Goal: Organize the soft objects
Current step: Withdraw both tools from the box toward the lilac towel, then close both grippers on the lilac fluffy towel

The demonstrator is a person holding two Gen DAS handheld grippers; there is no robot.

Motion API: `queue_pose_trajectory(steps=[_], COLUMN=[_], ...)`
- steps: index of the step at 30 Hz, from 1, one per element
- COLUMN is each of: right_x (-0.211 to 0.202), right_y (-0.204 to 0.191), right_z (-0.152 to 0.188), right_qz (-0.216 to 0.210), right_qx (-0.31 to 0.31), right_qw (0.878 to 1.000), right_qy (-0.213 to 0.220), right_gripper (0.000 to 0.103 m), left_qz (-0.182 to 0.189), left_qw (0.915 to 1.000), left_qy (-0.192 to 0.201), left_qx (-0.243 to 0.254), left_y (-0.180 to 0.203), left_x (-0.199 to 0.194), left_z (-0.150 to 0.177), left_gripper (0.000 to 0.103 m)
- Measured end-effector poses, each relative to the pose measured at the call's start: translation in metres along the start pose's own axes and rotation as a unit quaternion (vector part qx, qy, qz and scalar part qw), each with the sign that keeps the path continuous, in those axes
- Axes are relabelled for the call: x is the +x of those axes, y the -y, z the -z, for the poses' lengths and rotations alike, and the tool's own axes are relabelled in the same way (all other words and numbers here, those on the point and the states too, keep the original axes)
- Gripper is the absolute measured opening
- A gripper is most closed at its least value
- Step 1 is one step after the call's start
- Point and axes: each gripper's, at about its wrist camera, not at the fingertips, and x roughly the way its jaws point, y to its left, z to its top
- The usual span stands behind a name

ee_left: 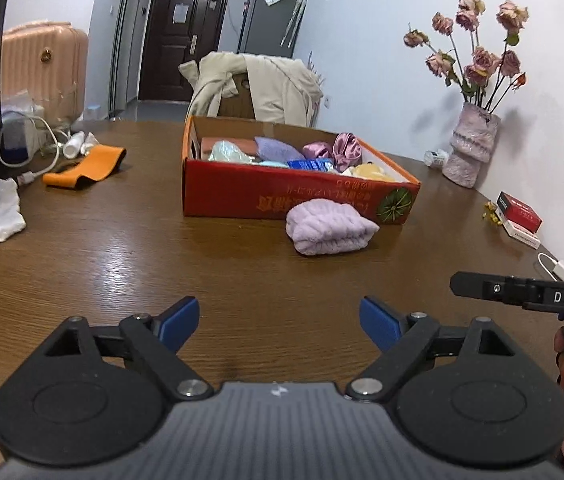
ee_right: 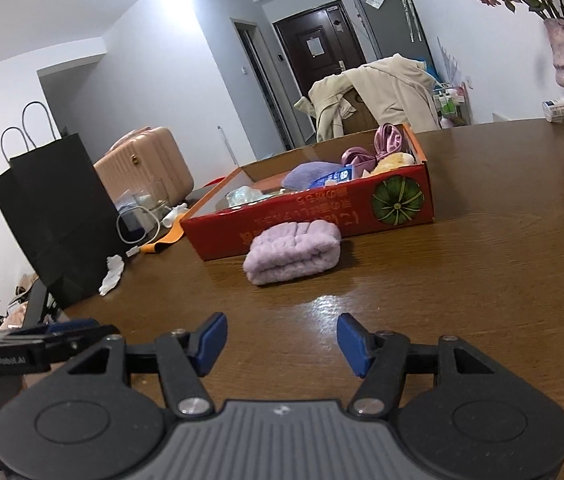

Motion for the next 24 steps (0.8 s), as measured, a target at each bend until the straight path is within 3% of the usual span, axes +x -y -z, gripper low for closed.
queue_pose_trajectory(steps=[8,12,14,19,21,24], right_x=[0.049,0.084,0.104,0.140,0.146,0.149], right_y=[0.018,0.027,0.033,0.048,0.050,0.047], right_z=[-0.032,-0.057,-0.068,-0.073,-0.068,-0.065], right_qz=[0.002,0.000,-0.002,-0.008,-0.017,-0.016], right_qx=[0.001,0.001,0.007,0.037,0.040,0.033], right_qw=[1.000,1.000,1.000,0.999,0.998,0.998], right_qy=[-0.013,-0.019,-0.024,-0.029,-0.041,-0.042], right_gripper=[0.060,0.059,0.057,0.038,0.034,0.030], left_qz=[0.001,0.024,0.036,0.074,0.107,0.125], left_qw=[1.0000,0.9995,0.9989,0.9956,0.9907,0.9868], left_qy=[-0.001,-0.018,-0.030,-0.054,-0.071,-0.070], left_qx=[0.000,-0.002,-0.002,-0.022,-0.045,-0.075], left_y=[-0.001,0.002,0.005,0.004,-0.004,-0.014], left_x=[0.057,0.101,0.125,0.165,0.174,0.175], left_z=[-0.038,-0.060,-0.069,-0.070,-0.065,-0.063], left_gripper=[0.087,0.072,0.069,0.054,0.044,0.040])
